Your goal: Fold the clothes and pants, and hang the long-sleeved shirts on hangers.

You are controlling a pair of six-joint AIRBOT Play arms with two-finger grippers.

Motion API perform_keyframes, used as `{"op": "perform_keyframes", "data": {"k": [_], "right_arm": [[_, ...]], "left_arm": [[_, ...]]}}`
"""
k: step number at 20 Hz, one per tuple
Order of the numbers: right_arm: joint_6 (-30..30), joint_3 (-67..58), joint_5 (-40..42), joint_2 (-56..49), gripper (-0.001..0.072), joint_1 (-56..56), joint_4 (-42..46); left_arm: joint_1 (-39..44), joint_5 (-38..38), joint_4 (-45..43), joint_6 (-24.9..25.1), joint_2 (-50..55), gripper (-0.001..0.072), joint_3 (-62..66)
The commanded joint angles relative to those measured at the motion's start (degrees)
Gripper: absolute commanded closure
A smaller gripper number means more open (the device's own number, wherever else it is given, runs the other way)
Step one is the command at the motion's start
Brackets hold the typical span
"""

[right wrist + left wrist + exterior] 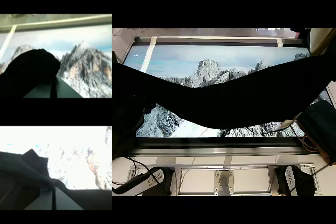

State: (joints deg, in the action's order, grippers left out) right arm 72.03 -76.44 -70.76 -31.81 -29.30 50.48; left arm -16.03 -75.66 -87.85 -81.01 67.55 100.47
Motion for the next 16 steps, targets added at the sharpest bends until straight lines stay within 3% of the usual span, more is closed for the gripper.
{"op": "perform_keyframes", "data": {"k": [1, 5, 9, 11, 16], "right_arm": [[2.34, -4.96, -0.28, -2.54, 0.0692, 0.00, 1.31], [2.32, -0.63, -3.85, -16.87, 0.0691, 0.00, 1.90], [2.14, 5.53, 1.68, -36.79, 0.0691, 0.85, 0.85], [1.49, 5.64, 12.33, -46.18, 0.0691, 3.17, -1.16], [-0.92, 5.64, 49.96, -60.85, 0.0690, 10.91, -15.08]], "left_arm": [[0.13, 2.34, -0.74, -0.15, 0.61, 0.0700, 0.04], [2.89, 2.29, 1.07, -0.15, 9.46, 0.0701, 0.04], [4.44, 4.61, 1.09, -2.01, 21.73, 0.0700, 0.04], [4.96, 11.02, 1.09, -7.23, 26.58, 0.0700, 0.04], [7.13, 31.15, 2.05, -15.98, 33.11, 0.0700, 0.04]]}}
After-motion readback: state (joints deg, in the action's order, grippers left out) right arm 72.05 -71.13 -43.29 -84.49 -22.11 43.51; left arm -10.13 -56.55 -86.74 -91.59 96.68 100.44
